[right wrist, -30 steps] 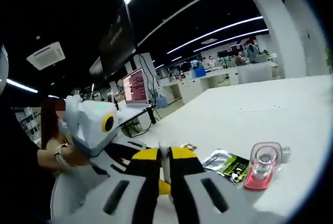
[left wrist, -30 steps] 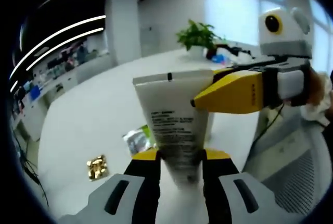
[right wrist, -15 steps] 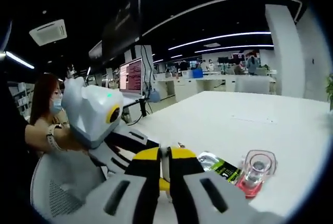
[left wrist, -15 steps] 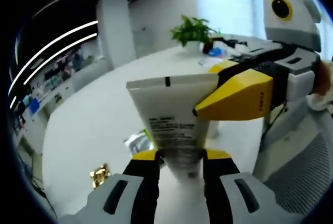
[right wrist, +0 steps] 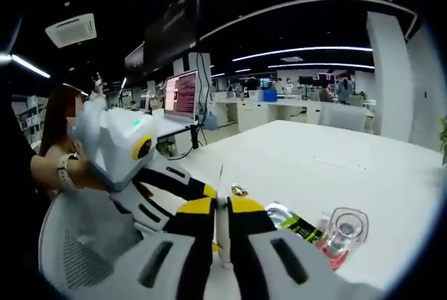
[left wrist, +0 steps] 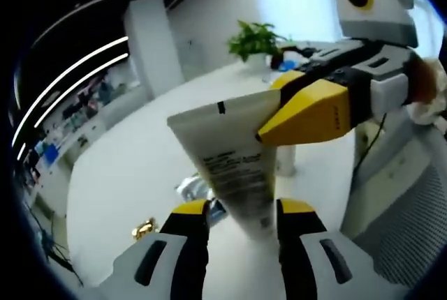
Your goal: Arrange the skincare products in the storage area until every visible bottle or jar stands upright without overlapping.
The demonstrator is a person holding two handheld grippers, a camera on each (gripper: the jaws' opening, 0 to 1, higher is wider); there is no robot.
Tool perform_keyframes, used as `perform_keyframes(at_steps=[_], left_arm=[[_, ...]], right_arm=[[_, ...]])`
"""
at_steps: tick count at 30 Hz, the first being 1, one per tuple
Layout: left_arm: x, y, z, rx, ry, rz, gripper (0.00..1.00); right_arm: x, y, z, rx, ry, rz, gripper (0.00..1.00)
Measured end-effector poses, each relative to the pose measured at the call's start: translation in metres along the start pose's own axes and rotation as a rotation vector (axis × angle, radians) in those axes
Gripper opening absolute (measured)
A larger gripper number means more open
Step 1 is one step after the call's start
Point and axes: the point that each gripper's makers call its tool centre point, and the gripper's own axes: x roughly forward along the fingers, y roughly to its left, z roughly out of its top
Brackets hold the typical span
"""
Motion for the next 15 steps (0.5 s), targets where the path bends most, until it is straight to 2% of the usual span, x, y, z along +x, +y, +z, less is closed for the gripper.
perform_keyframes(at_steps=[3, 7, 15], left_arm=[[-0.01, 0.0, 0.001, -0.019, -0.012, 0.014, 0.35], [-0.02, -0.002, 0.004, -0.023, -0.024, 0.036, 0.37], [-0.019, -0.017, 0.009, 0.005, -0.026, 0.005, 0.36]], right_arm=[[-0.002, 0.0, -0.012, -0.019, 0.058, 0.003, 0.1], [-0.002, 0.0, -0.021, 0.018, 0.068, 0.003, 0.12], [0.002, 0.003, -0.031, 0.034, 0.107, 0.01, 0.17]])
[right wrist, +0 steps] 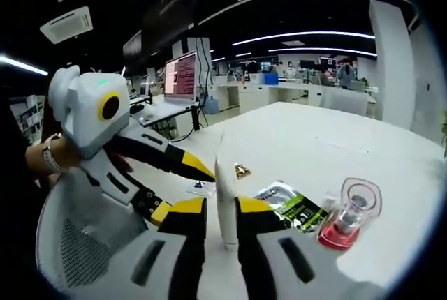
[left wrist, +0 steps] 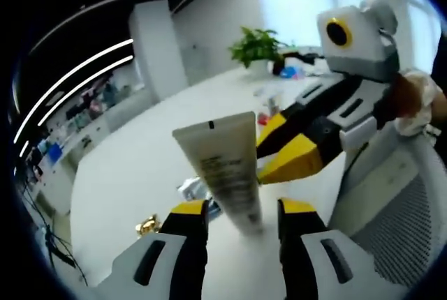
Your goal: Arrange the skincare products in the storage area until every visible bottle or jar stands upright without overlapping.
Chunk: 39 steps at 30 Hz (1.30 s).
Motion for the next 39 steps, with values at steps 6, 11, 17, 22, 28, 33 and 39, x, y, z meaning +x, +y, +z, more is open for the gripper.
perform_keyframes(at_steps=[6, 11, 17, 22, 28, 33, 39], left_arm=[[0.009, 0.001, 0.0, 0.026, 0.009, -0.005, 0.37], [0.013, 0.003, 0.003, 0.034, 0.005, -0.007, 0.36], [0.019, 0.004, 0.002, 0.034, -0.001, -0.018, 0.25], [0.021, 0.009, 0.002, 0.031, -0.008, -0.026, 0.19], [0.025, 0.014, -0.002, -0.019, -0.016, -0.072, 0.15], [0.03, 0.015, -0.006, -0.038, -0.021, -0.102, 0.15], [0.037, 0.015, -0.014, -0.044, -0.007, -0.137, 0.16]], right_arm=[[0.001, 0.007, 0.0, 0.025, 0.003, 0.036, 0.12], [0.005, 0.013, 0.001, 0.007, 0.011, 0.053, 0.12], [0.009, 0.015, 0.011, 0.007, -0.006, 0.07, 0.1], [0.01, 0.014, 0.015, -0.008, -0.014, 0.069, 0.09], [0.002, 0.008, 0.016, 0.012, -0.031, 0.055, 0.09], [-0.009, 0.003, 0.014, 0.03, -0.032, 0.042, 0.09], [-0.032, -0.004, 0.003, 0.046, -0.018, 0.026, 0.09]])
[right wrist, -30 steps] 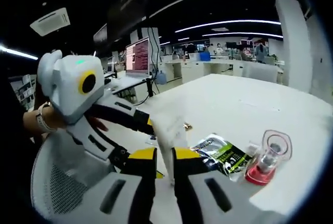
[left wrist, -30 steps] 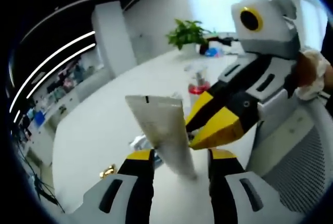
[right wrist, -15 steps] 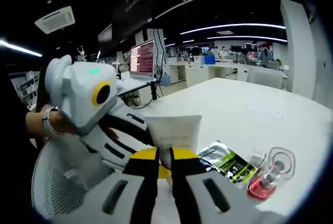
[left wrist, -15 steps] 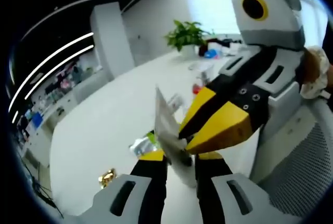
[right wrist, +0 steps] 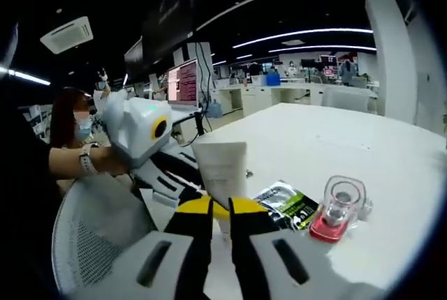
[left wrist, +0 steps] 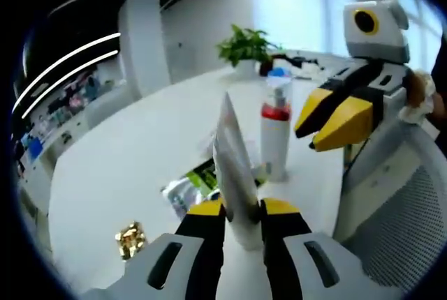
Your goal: Arrange the skincare products in the storage area until every visible bottle or jar stands upright without overlapping.
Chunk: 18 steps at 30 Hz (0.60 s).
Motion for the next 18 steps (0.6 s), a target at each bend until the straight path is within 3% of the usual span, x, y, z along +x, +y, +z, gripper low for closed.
perform_keyframes(at_steps=[6, 10, 15, 18], left_arm=[[0.01, -0.001, -0.018, 0.007, 0.063, -0.035, 0.17], [0.013, -0.002, -0.035, 0.067, 0.14, -0.041, 0.18], [0.012, -0.001, -0.034, 0.031, 0.127, -0.06, 0.17], [0.014, -0.002, -0.033, 0.055, 0.121, -0.079, 0.17]], right_arm=[[-0.022, -0.012, -0.007, 0.007, 0.009, -0.041, 0.09], [-0.033, -0.025, -0.016, 0.02, 0.025, -0.084, 0.1], [-0.046, -0.043, -0.027, 0.047, 0.042, -0.141, 0.11], [-0.049, -0.048, -0.031, 0.059, 0.047, -0.156, 0.11]])
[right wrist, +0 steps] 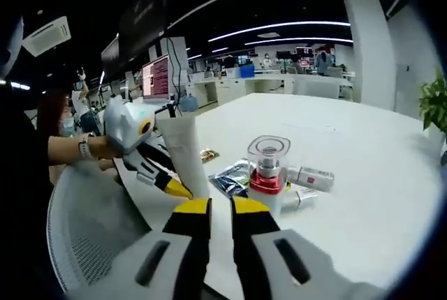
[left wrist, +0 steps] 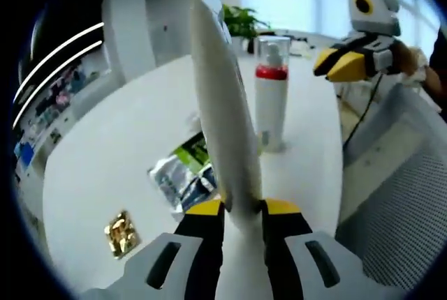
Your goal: Arrange the skincare products in the storage area until every visible bottle or jar stands upright without overlapping.
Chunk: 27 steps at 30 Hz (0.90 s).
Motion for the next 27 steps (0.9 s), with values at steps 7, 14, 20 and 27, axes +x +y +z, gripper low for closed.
perform_keyframes(at_steps=[7, 14, 20, 27], left_arm=[[0.006, -0.002, 0.005, 0.089, -0.012, -0.079, 0.17], [0.018, -0.01, 0.017, 0.176, -0.042, -0.163, 0.17], [0.03, -0.018, 0.027, 0.24, -0.064, -0.234, 0.17], [0.04, -0.022, 0.036, 0.274, -0.07, -0.281, 0.17]], right_arm=[[-0.001, -0.01, -0.007, 0.019, 0.01, -0.035, 0.13], [-0.001, -0.015, -0.013, 0.031, 0.019, -0.063, 0.19], [-0.004, -0.02, -0.018, 0.052, 0.025, -0.088, 0.25], [-0.008, -0.025, -0.02, 0.073, 0.028, -0.106, 0.35]])
